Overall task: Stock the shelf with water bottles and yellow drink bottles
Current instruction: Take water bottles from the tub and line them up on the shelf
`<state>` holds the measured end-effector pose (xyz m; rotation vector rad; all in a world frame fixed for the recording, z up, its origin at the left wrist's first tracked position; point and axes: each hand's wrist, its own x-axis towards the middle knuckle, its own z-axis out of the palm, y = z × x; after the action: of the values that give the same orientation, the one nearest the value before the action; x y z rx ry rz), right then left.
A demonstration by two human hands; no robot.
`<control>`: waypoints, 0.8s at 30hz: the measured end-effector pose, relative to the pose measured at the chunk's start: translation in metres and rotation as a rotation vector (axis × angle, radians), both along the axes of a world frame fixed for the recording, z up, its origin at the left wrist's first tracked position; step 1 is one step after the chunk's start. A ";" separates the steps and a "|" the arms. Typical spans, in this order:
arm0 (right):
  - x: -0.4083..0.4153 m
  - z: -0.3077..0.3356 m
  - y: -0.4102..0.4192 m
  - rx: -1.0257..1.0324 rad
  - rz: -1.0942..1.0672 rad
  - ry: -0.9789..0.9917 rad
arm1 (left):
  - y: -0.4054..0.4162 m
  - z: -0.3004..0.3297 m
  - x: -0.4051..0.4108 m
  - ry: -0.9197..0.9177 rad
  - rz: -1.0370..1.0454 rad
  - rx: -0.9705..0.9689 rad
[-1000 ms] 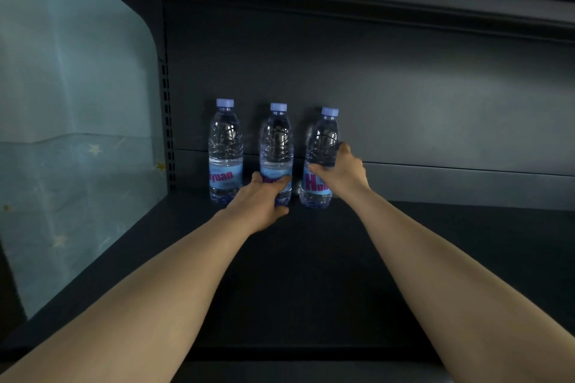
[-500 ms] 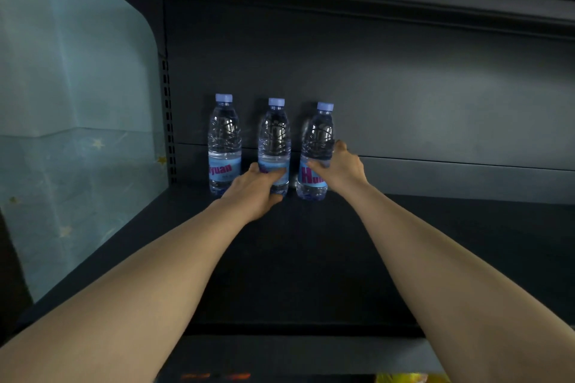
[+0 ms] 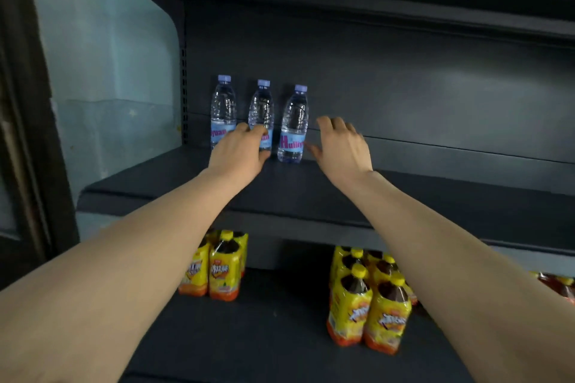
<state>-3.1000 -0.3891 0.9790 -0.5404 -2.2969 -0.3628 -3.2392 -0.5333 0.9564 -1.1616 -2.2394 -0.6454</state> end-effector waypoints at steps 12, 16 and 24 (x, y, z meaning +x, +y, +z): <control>0.165 -0.115 -0.094 0.027 0.267 0.060 | -0.107 -0.088 0.183 0.021 0.124 0.156; 0.188 -0.197 -0.114 -0.038 0.338 -0.018 | -0.129 -0.162 0.218 -0.054 0.161 0.099; 0.213 -0.391 -0.162 -0.336 0.430 -0.268 | -0.176 -0.357 0.252 -0.327 0.163 -0.074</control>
<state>-2.8873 -0.5511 0.5877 -0.1473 -2.6712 0.1742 -2.9872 -0.7088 0.5994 -0.9485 -2.6201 -0.7343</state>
